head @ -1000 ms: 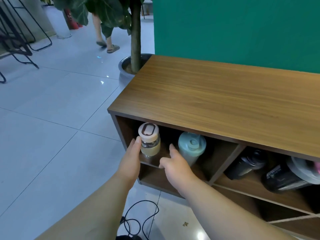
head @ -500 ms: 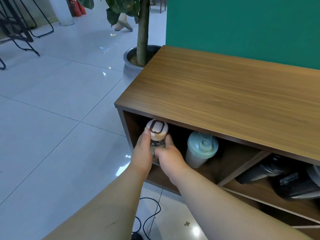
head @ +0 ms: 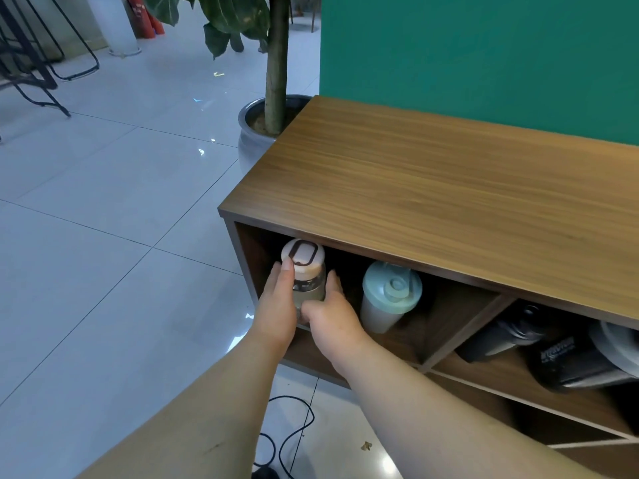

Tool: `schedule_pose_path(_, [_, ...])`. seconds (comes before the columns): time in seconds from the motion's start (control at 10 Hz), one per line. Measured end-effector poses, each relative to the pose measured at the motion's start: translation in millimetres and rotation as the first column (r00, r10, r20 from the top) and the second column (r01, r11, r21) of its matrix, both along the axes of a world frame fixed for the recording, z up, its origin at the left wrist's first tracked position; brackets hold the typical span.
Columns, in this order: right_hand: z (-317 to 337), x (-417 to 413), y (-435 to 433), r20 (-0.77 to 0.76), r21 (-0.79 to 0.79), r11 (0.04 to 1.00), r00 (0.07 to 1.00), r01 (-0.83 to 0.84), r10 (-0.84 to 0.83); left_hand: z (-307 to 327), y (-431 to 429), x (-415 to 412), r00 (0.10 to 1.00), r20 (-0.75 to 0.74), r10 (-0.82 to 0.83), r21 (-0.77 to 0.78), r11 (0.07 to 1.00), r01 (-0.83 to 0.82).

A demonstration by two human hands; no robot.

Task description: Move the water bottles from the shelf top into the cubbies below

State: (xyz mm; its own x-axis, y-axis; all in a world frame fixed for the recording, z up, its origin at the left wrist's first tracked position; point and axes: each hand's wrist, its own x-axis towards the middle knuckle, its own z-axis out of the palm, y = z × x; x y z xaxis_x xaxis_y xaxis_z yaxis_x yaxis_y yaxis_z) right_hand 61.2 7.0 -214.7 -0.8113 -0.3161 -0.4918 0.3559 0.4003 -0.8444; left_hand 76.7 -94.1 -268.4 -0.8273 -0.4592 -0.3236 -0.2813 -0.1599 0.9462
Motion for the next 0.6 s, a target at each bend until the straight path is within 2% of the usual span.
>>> schedule_pose_path(0.1, [3,10,20,0.009,-0.009,1.0,1.0,0.009,-0.008,2,1,5,1.0,0.027,-0.003,-0.015,1.0,0.004])
schedule_pose_path(0.3, [16,39,69,0.02,-0.044,0.998,0.999,0.043,-0.042,53,28,36,0.998,0.062,0.004,0.094,0.996,-0.01])
schedule_pose_path(0.5, [55,72,127,-0.079,-0.03,0.999,0.997,0.011,-0.014,92,80,80,0.979,0.076,-0.189,0.084,0.98,0.183])
schedule_pose_path(0.6, [75,91,156,-0.131,-0.067,0.998,0.991,0.017,-0.026,112,108,100,0.927,0.039,-0.373,0.09,0.925,0.369])
